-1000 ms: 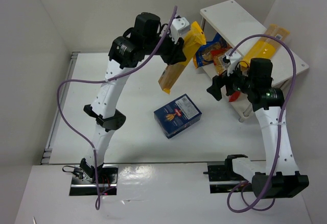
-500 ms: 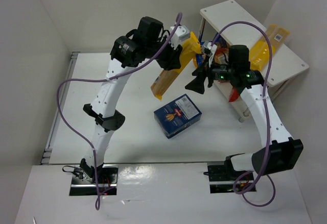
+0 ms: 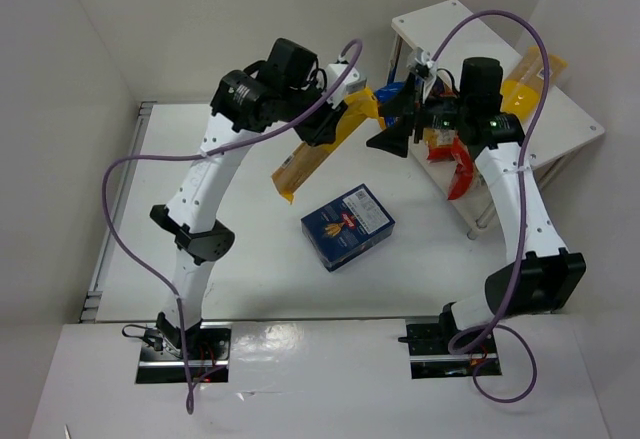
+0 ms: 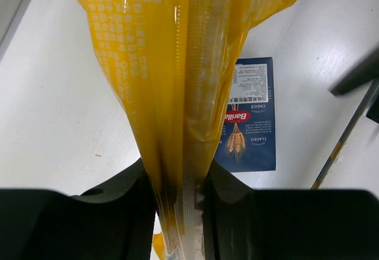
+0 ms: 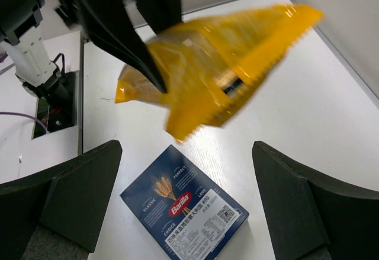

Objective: Place and organize the pasta boxes and bags onto the shelf

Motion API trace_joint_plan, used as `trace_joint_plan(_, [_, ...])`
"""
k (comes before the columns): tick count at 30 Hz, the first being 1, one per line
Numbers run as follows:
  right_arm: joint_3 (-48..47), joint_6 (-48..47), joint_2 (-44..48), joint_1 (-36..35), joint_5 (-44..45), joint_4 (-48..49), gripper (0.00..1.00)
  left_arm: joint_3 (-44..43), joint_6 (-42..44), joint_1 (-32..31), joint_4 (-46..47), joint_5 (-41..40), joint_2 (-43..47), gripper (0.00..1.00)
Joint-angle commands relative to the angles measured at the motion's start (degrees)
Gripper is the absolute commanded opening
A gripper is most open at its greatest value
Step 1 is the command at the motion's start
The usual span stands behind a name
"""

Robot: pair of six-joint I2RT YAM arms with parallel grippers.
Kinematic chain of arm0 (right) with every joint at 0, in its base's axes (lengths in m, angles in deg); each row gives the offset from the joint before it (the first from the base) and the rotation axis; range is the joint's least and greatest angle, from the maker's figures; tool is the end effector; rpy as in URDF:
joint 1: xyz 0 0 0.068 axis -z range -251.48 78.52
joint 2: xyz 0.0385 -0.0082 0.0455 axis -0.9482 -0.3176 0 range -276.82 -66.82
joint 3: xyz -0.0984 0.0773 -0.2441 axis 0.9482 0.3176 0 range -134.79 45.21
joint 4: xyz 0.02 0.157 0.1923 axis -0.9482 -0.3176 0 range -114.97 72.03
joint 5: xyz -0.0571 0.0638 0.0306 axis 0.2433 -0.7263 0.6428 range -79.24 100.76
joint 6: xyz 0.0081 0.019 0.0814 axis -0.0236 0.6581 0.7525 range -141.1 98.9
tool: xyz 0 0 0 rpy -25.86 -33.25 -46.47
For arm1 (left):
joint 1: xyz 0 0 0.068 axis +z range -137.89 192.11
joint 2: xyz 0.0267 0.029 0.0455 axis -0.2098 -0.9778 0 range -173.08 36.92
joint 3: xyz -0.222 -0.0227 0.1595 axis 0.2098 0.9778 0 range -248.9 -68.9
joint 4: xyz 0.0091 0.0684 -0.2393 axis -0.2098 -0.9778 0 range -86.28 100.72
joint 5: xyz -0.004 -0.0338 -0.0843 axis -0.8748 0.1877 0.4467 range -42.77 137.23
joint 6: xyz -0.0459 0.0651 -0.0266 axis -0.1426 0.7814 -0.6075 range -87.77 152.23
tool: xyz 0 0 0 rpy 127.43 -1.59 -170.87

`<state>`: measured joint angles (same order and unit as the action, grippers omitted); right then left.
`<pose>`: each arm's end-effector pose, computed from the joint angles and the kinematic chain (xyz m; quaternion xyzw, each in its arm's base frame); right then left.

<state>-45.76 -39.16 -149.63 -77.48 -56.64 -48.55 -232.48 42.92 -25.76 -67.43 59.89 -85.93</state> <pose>0.2935 0.0992 0.4303 -0.4459 0.6119 0.4099 0.5086 0.3188 -0.2682 0.4447 0.4110 0.7922 -0.1995 0.4047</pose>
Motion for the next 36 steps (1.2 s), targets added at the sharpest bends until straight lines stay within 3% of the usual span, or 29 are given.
trace_joint_plan(1, [-2.6, 0.8, -1.2, 0.9, -3.8, 4.2, 0.99, -0.6, 1.7, -0.5, 4.5, 0.3, 6.9, 0.00])
trace_joint_plan(11, [0.1, 6.4, -2.3, 0.9, -7.6, 10.6, 0.99, -0.6, 1.1, -0.5, 4.5, 0.4, 7.4, 0.00])
trace_joint_plan(18, [1.9, 2.2, -7.1, -4.0, -11.8, 11.7, 0.99, -2.9, -0.5, -0.5, 4.5, 1.0, 6.4, 0.00])
trace_joint_plan(22, [-2.4, 0.3, -11.9, -4.5, -15.0, 11.7, 0.97, -2.1, -0.5, -0.5, 4.5, 1.0, 6.4, 0.00])
trace_joint_plan(32, [-16.9, -7.9, -19.0, -3.0, -25.4, -2.0, 0.96, 4.1, 0.0, -0.5, 4.0, 1.5, 8.7, 0.00])
trace_joint_plan(36, [-20.1, -9.3, -19.6, -3.0, -25.4, -4.7, 0.96, 4.7, 0.0, -0.5, 4.0, 1.5, 8.7, 0.00])
